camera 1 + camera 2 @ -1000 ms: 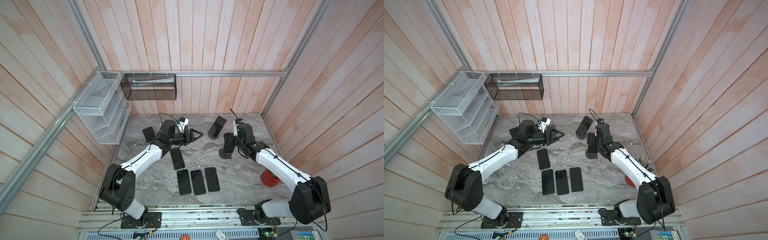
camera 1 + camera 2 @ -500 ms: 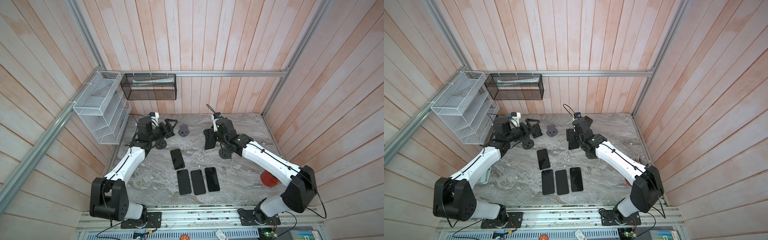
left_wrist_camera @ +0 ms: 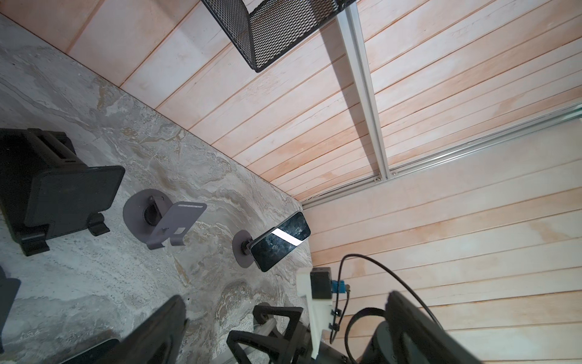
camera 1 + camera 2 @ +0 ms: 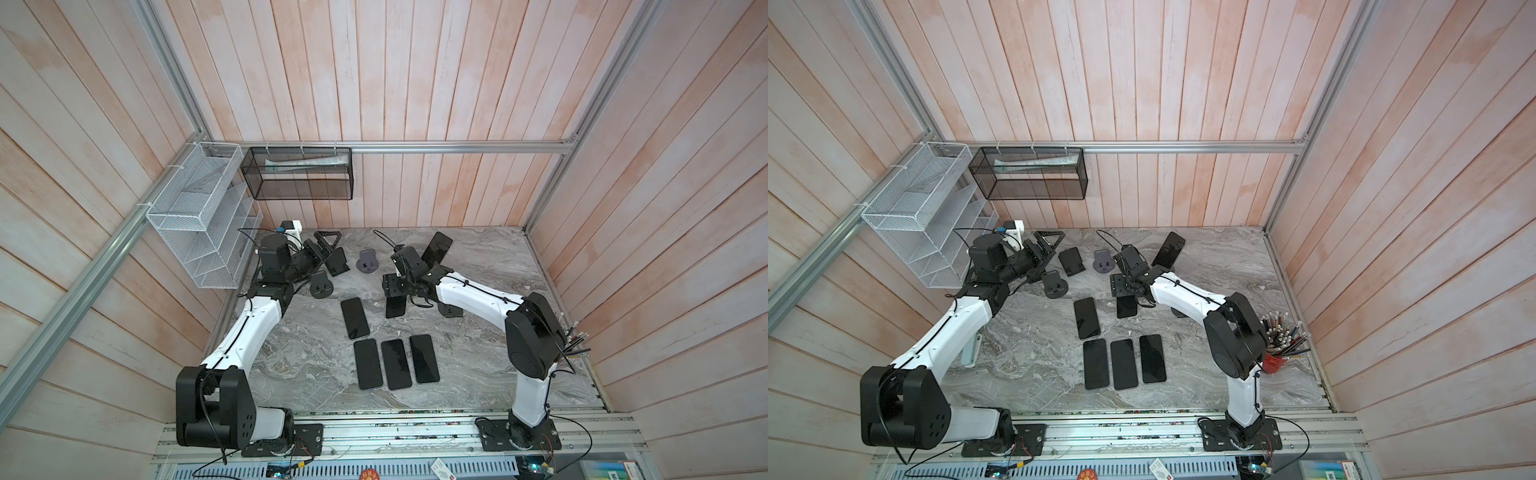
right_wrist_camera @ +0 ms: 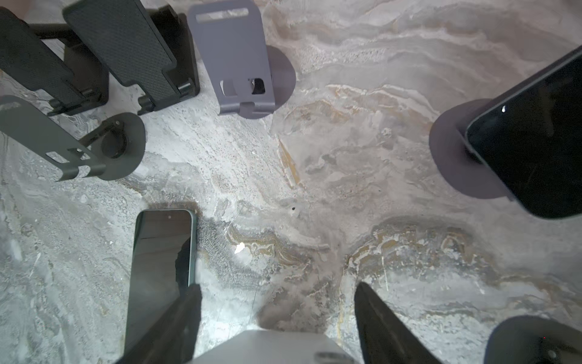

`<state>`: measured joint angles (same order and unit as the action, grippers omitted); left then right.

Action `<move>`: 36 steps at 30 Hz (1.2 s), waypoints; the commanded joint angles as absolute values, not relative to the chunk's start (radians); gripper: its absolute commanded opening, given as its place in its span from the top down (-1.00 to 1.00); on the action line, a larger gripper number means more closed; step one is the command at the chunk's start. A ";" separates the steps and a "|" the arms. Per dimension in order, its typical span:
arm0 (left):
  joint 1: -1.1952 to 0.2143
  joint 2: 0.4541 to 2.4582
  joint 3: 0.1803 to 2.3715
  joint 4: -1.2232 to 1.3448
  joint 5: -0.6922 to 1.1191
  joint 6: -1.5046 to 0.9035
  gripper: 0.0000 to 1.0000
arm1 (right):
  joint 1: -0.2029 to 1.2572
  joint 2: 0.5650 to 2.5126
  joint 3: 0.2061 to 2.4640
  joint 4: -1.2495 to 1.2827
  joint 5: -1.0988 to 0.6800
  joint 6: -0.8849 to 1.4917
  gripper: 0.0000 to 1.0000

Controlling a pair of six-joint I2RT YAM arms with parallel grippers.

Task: Remove the phone from the phone stand
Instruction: Place the phone at the center of the table.

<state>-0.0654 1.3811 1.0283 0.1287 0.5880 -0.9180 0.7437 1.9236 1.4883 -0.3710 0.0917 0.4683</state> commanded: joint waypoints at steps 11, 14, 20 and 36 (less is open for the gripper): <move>-0.054 1.421 1.013 0.184 0.647 -0.949 -0.98 | 0.770 2.042 1.573 -0.386 0.044 0.512 -0.25; -0.054 1.423 1.013 0.190 0.653 -0.951 -0.97 | 0.780 2.065 1.582 -0.392 0.065 0.518 -0.26; -0.054 1.424 1.011 0.196 0.658 -0.959 -0.95 | 0.807 2.110 1.594 -0.400 0.113 0.542 -0.26; -0.054 1.422 1.002 0.213 0.664 -0.971 -0.94 | 0.833 2.225 1.667 -0.407 0.222 0.575 -0.27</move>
<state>-0.0589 1.4178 1.0225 0.1841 0.6514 -0.9703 0.8204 2.1960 1.6348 -0.3912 0.1638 0.5575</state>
